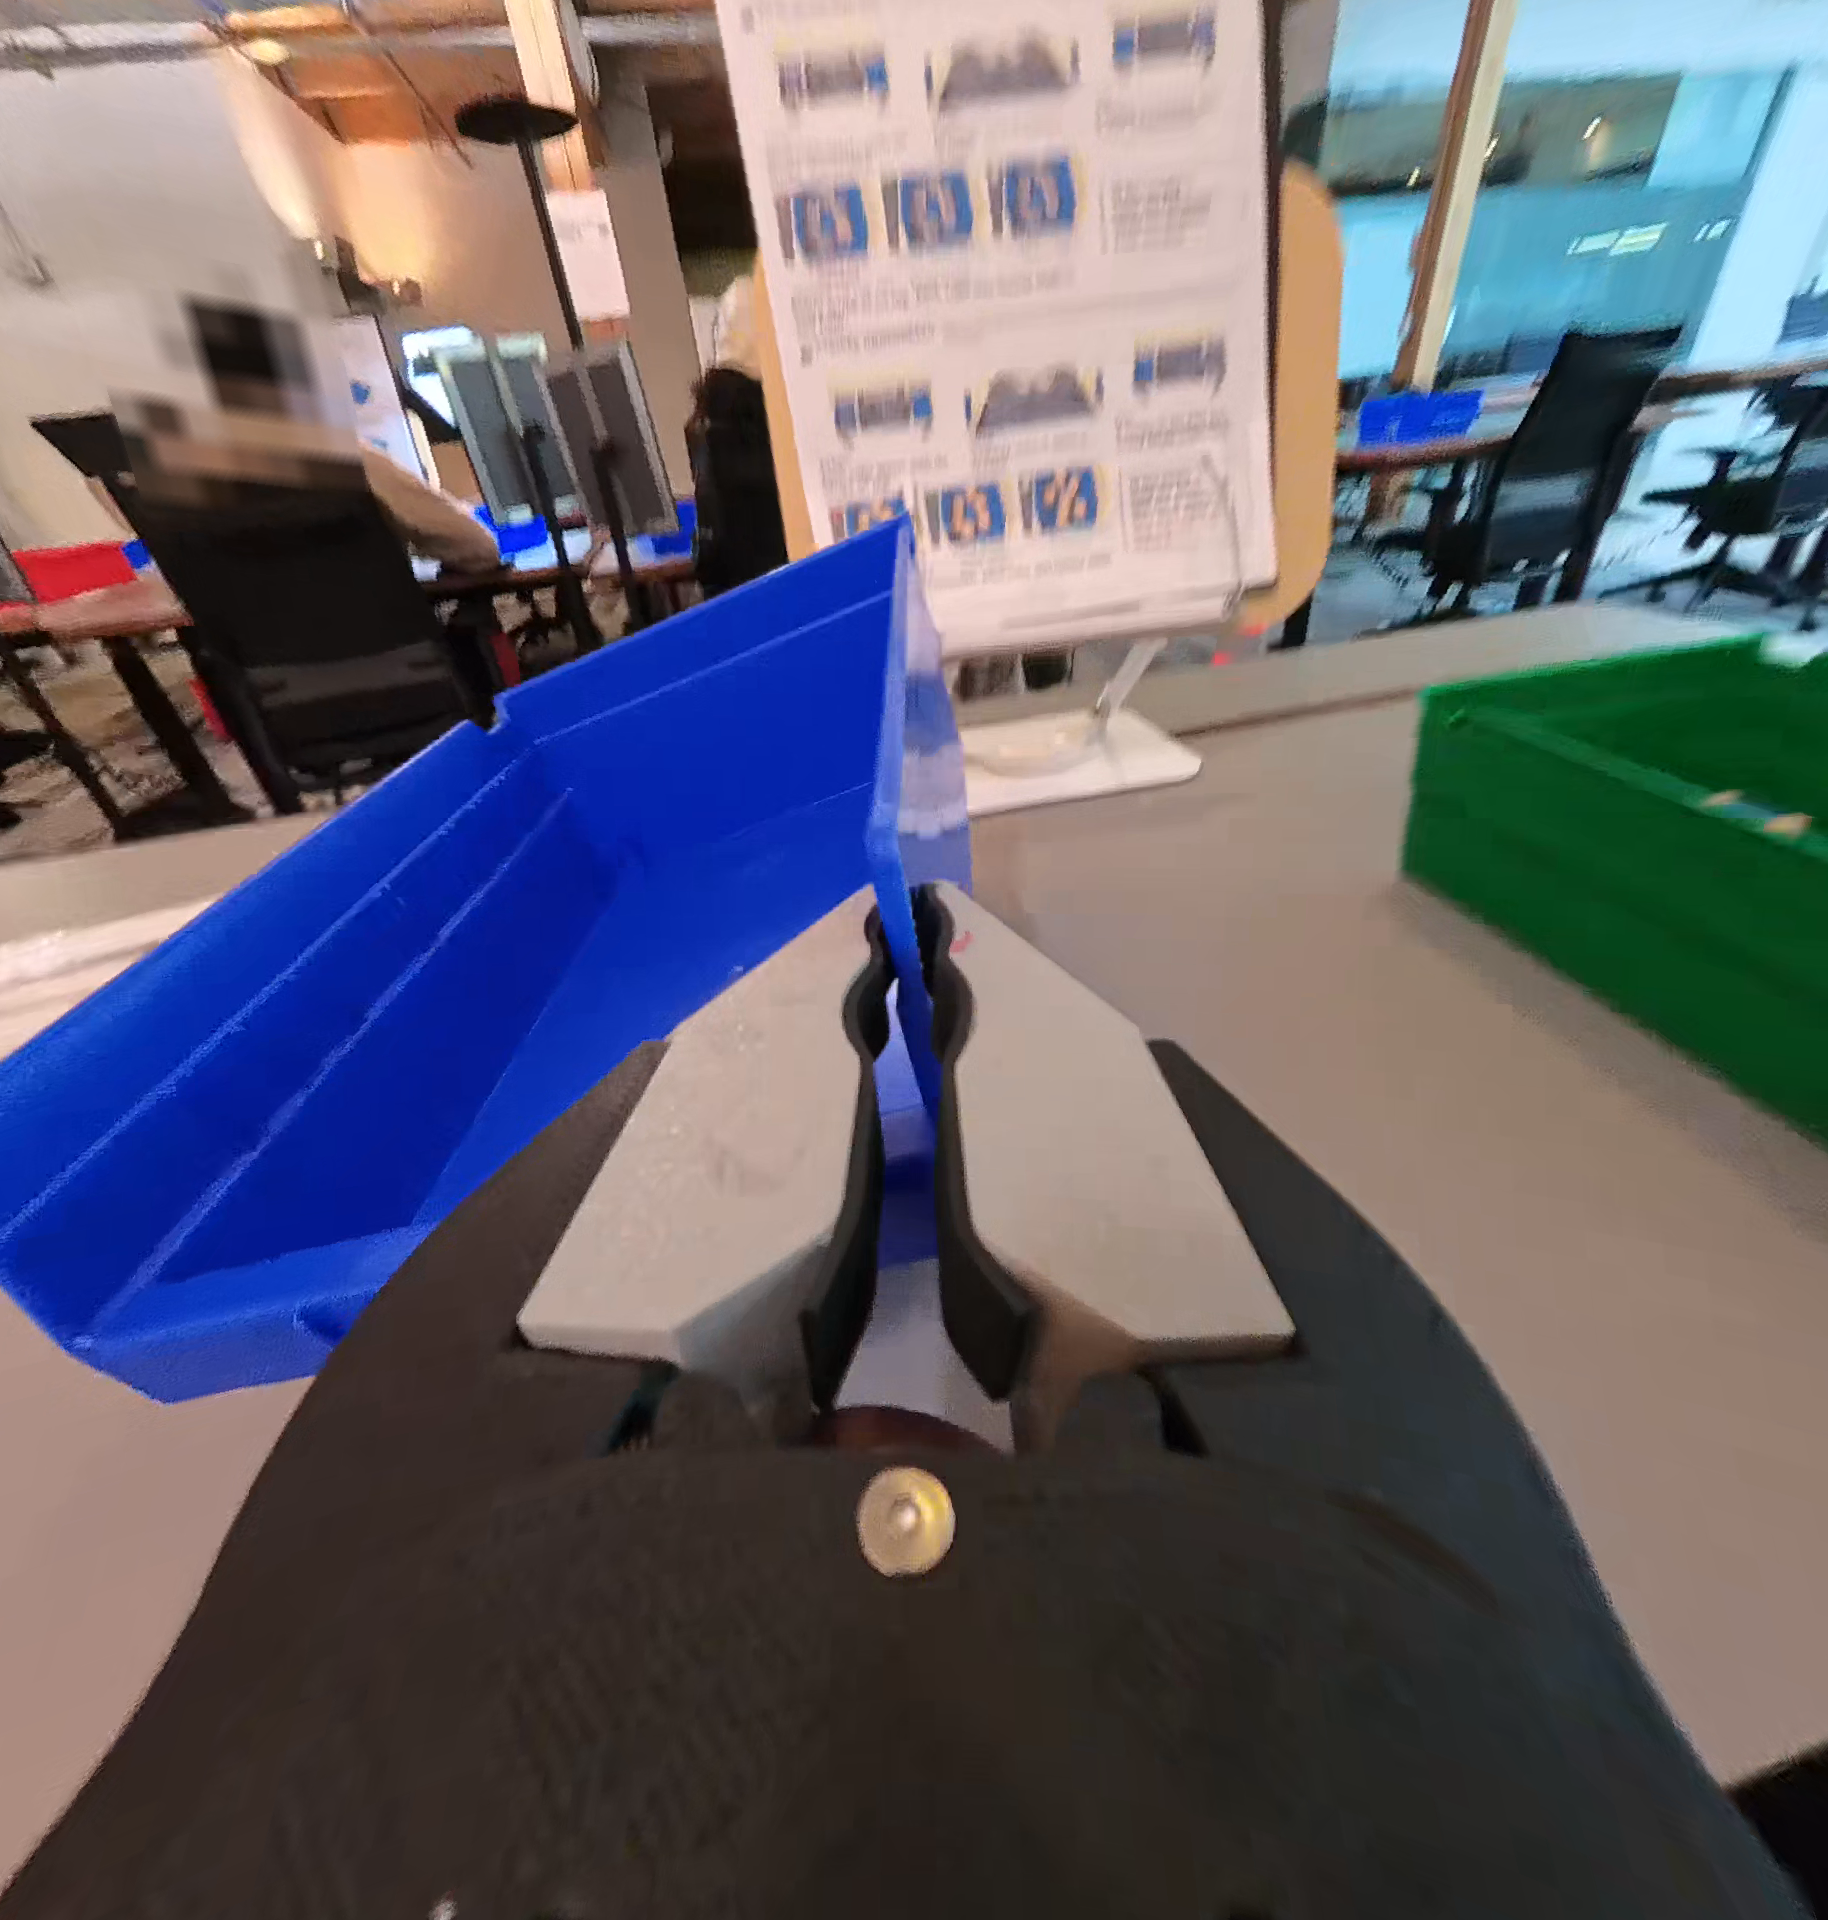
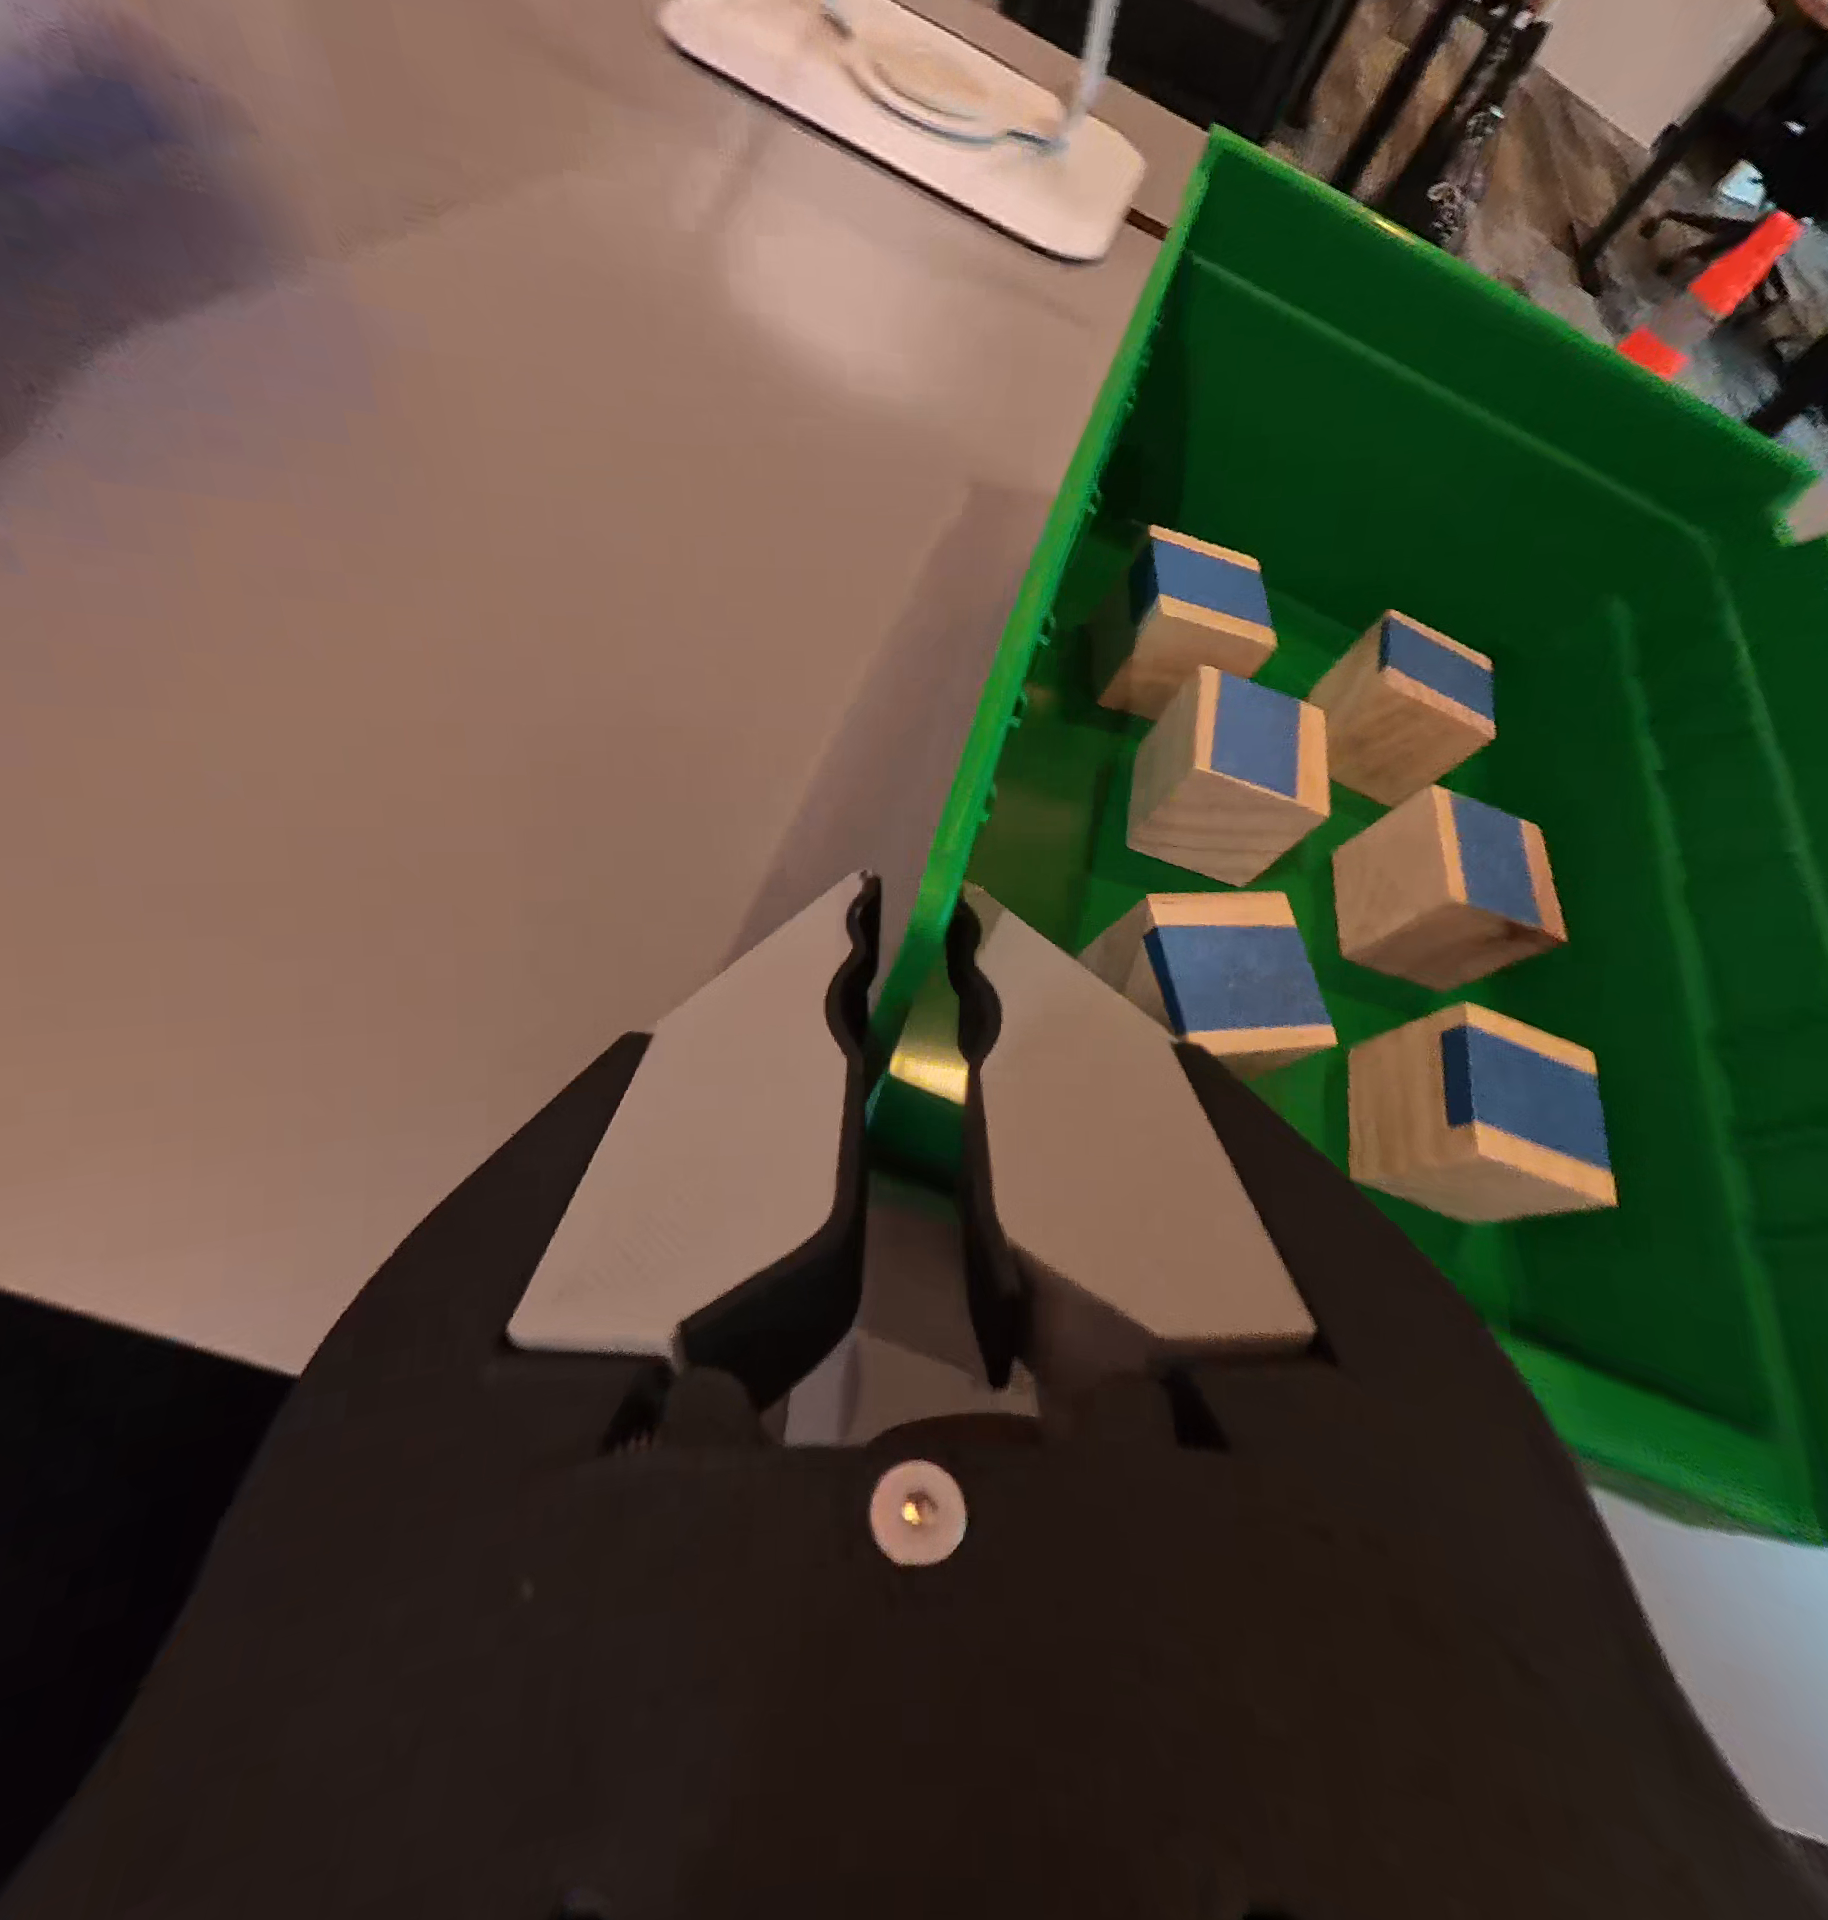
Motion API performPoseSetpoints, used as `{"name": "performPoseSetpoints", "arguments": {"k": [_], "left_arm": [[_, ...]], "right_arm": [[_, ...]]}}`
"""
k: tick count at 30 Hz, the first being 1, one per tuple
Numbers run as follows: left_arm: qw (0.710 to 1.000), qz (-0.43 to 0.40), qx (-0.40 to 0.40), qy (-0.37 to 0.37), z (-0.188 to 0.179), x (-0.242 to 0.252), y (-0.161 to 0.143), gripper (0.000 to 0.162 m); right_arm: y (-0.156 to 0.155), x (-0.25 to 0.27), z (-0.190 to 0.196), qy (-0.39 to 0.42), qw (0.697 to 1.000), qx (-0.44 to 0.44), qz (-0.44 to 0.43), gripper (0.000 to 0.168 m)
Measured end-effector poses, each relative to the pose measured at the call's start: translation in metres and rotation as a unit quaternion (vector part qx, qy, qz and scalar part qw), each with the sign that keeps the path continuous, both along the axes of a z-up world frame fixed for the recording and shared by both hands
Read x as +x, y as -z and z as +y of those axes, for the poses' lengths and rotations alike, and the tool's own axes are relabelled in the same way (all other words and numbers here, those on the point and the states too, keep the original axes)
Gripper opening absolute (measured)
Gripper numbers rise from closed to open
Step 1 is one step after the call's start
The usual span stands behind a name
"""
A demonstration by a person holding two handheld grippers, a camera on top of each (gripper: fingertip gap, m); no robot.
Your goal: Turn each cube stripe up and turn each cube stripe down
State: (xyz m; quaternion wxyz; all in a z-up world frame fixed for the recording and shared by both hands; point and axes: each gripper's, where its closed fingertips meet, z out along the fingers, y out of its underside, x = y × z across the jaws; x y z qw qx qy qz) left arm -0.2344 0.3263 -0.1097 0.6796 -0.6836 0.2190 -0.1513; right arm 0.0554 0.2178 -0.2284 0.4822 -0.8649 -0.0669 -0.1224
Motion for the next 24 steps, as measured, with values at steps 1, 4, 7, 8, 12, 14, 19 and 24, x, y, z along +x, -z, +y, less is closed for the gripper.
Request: {"name": "performPoseSetpoints", "arguments": {"k": [1, 4, 7, 8, 12, 14, 19, 24], "left_arm": [[1.0, -0.006, 0.013, 0.005, -0.003, 0.001, -0.014, 0.0], [0.999, 0.01, 0.051, 0.007, -0.013, 0.01, -0.058, 0.0], [0.996, 0.037, 0.083, 0.024, -0.022, 0.033, -0.103, 0.0], [0.995, 0.041, 0.089, 0.036, -0.025, 0.043, -0.118, 0.001], [0.991, 0.044, 0.092, 0.091, -0.036, 0.081, -0.165, 0.001], [0.989, 0.052, 0.09, 0.108, -0.039, 0.096, -0.181, 0.001], [0.984, 0.073, 0.114, 0.112, -0.049, 0.111, -0.202, 0.001], [0.981, 0.067, 0.134, 0.12, -0.064, 0.113, -0.2, 0.001]], "right_arm": [[0.0, -0.017, 0.004, -0.009, 1.0, -0.003, -0.008, 0.01], [-0.001, -0.068, 0.02, -0.025, 1.0, 0.006, -0.004, 0.01], [-0.002, -0.123, 0.039, -0.043, 0.999, 0.016, 0.027, 0.008], [-0.002, -0.142, 0.046, -0.055, 0.998, 0.017, 0.037, 0.008], [-0.002, -0.211, 0.075, -0.092, 0.993, 0.022, 0.073, 0.006], [-0.003, -0.247, 0.089, -0.114, 0.989, 0.023, 0.096, 0.008], [-0.017, -0.33, 0.107, -0.181, 0.974, 0.037, 0.129, 0.021], [-0.041, -0.274, 0.054, -0.207, 0.97, 0.124, 0.017, 0.025]]}}
